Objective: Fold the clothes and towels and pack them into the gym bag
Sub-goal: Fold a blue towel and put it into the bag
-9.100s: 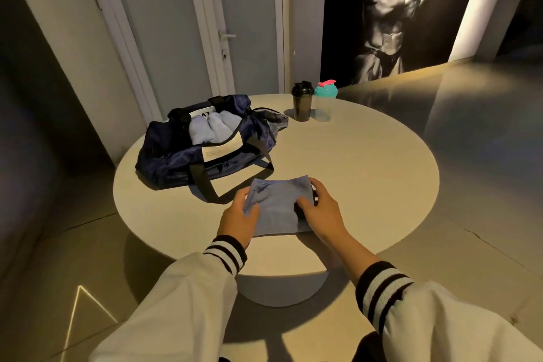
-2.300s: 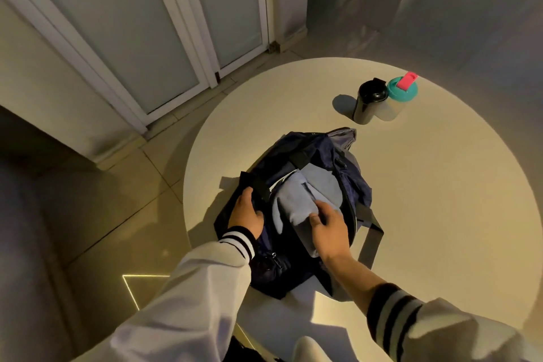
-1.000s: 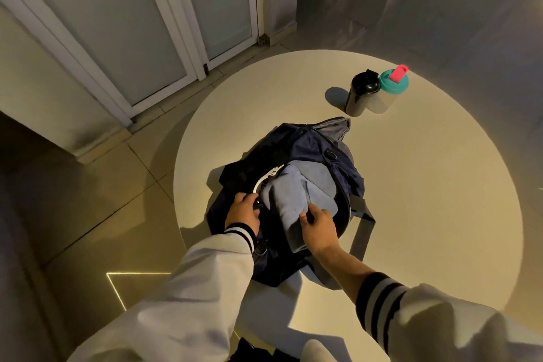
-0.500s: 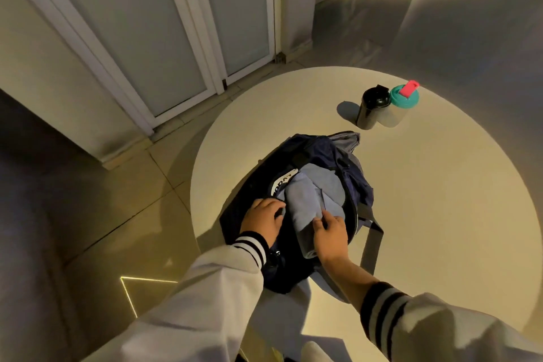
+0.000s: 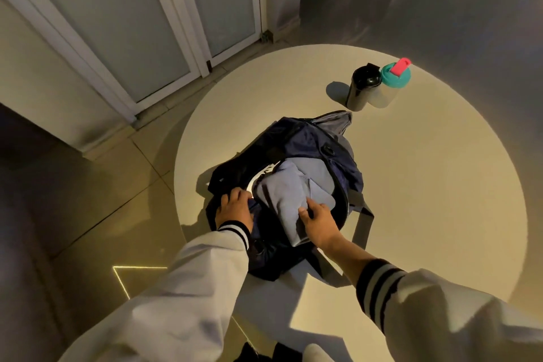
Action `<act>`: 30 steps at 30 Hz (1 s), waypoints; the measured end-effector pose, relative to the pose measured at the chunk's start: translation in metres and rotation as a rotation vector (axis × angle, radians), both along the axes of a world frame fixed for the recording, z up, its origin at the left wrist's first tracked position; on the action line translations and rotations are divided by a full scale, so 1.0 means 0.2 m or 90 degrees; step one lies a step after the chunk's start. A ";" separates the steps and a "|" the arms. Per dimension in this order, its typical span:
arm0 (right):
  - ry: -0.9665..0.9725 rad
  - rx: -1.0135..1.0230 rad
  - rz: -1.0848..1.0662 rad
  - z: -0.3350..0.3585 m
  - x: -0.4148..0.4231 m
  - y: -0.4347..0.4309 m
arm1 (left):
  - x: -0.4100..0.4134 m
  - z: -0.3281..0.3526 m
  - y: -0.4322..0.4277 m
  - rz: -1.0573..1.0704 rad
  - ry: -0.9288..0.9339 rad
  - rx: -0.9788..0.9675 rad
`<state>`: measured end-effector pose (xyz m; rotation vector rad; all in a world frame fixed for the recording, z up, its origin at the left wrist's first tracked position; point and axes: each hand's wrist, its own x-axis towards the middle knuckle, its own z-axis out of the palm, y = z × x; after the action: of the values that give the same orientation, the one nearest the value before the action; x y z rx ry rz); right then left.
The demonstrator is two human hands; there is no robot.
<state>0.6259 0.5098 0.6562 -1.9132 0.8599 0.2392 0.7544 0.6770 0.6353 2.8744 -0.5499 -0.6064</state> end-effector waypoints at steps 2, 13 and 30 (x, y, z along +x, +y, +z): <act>0.012 0.008 -0.005 -0.01 0.00 -0.01 | -0.01 -0.01 0.01 -0.002 0.001 -0.002; -0.093 -0.064 -0.116 0.11 -0.01 0.07 | 0.00 0.05 -0.05 -0.017 0.055 0.062; -0.141 -0.173 0.084 0.10 0.05 0.12 | 0.01 0.08 -0.01 0.136 -0.038 -0.197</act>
<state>0.6364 0.5344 0.6756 -2.2044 0.6432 -0.0147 0.7571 0.6758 0.6508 2.6166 -0.3060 -0.3670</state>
